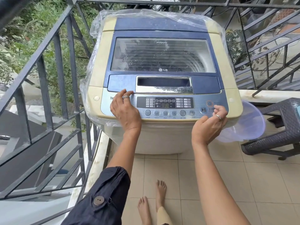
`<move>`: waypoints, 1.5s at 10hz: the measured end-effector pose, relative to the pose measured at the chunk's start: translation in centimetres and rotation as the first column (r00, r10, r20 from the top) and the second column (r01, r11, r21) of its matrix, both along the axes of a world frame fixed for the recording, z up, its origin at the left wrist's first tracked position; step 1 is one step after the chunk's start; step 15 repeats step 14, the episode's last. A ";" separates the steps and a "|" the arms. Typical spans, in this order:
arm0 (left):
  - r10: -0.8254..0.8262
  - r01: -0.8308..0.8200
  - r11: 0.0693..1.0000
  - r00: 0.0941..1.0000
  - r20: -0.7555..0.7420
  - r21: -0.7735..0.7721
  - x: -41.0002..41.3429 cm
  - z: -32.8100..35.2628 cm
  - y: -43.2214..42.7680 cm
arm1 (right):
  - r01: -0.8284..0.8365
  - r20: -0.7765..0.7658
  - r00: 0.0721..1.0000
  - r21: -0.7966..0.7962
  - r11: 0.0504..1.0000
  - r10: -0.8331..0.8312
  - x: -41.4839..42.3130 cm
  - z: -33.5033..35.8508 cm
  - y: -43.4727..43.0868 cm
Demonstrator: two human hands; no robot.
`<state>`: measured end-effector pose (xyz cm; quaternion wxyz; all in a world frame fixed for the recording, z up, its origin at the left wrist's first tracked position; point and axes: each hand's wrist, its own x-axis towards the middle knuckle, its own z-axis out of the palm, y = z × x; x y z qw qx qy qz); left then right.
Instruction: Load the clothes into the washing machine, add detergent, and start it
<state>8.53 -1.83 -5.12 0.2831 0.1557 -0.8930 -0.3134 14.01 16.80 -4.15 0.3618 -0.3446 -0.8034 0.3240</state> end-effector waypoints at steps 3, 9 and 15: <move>0.007 -0.007 1.000 1.000 -0.004 0.007 0.0 0.0 0.1 | 0.008 -0.009 1.000 0.007 1.000 -0.008 0.1 0.1 0.0; 0.011 -0.011 1.000 1.000 0.010 0.001 0.2 0.3 0.1 | 0.014 -0.006 1.000 0.047 0.999 -0.014 0.0 0.0 -0.1; 0.055 -0.055 0.998 0.993 0.106 -0.001 -0.9 3.2 1.3 | -0.132 -0.011 0.991 0.021 0.991 0.132 -2.4 2.7 -1.1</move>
